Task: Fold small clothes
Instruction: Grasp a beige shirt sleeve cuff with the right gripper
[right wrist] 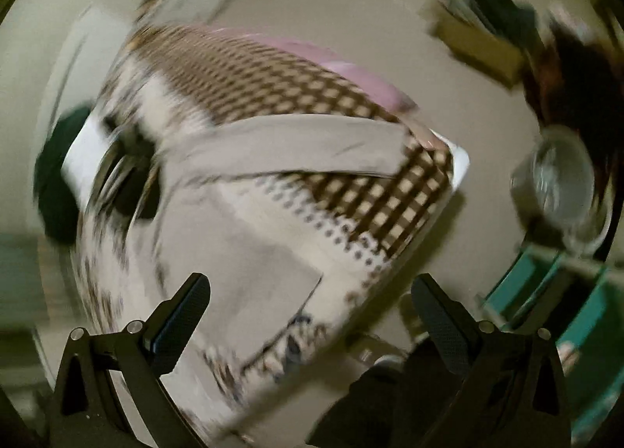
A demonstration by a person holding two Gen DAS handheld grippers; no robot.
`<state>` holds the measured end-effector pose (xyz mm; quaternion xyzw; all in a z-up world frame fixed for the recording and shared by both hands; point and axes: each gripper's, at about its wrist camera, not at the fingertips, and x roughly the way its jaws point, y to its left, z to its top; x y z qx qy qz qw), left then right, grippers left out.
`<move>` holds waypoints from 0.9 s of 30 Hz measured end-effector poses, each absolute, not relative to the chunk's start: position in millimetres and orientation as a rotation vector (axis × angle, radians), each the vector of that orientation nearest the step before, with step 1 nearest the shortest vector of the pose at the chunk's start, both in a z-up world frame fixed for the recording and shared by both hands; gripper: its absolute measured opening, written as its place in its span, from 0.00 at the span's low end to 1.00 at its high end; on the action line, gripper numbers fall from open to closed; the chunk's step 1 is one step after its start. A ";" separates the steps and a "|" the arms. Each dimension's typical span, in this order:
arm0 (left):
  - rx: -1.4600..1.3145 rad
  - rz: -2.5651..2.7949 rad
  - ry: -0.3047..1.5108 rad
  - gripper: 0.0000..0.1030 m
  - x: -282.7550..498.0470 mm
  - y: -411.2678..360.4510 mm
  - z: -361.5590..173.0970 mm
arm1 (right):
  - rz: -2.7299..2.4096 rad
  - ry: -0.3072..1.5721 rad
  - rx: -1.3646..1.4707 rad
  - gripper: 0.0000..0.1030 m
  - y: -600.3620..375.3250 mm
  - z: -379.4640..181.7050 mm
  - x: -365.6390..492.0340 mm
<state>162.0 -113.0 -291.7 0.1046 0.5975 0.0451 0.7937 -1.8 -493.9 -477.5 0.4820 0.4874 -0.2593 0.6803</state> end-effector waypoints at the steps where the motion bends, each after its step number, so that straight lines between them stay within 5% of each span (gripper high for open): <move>1: 0.234 0.089 1.313 1.00 171.1 -121.2 -316.6 | -0.604 1.068 1.125 1.00 -502.9 -499.2 -2.5; 6: 0.275 0.051 1.369 1.00 201.8 -150.1 -404.3 | -0.674 0.874 1.397 0.97 -523.2 -600.7 0.9; 17: 0.361 -0.076 1.414 1.00 259.2 -193.1 -509.6 | -0.870 0.410 1.726 0.60 -520.1 -727.9 0.1; 18: 0.365 -0.079 1.409 1.00 263.9 -194.3 -512.9 | -0.890 0.380 1.719 0.54 -519.3 -732.2 2.2; 21: 0.354 -0.083 1.411 1.00 275.7 -192.0 -519.2 | -0.984 0.374 1.680 0.07 -517.8 -744.6 10.7; 27: 0.289 -0.076 1.386 1.00 293.6 -171.3 -511.4 | -1.007 0.416 1.503 0.06 -523.3 -710.0 33.0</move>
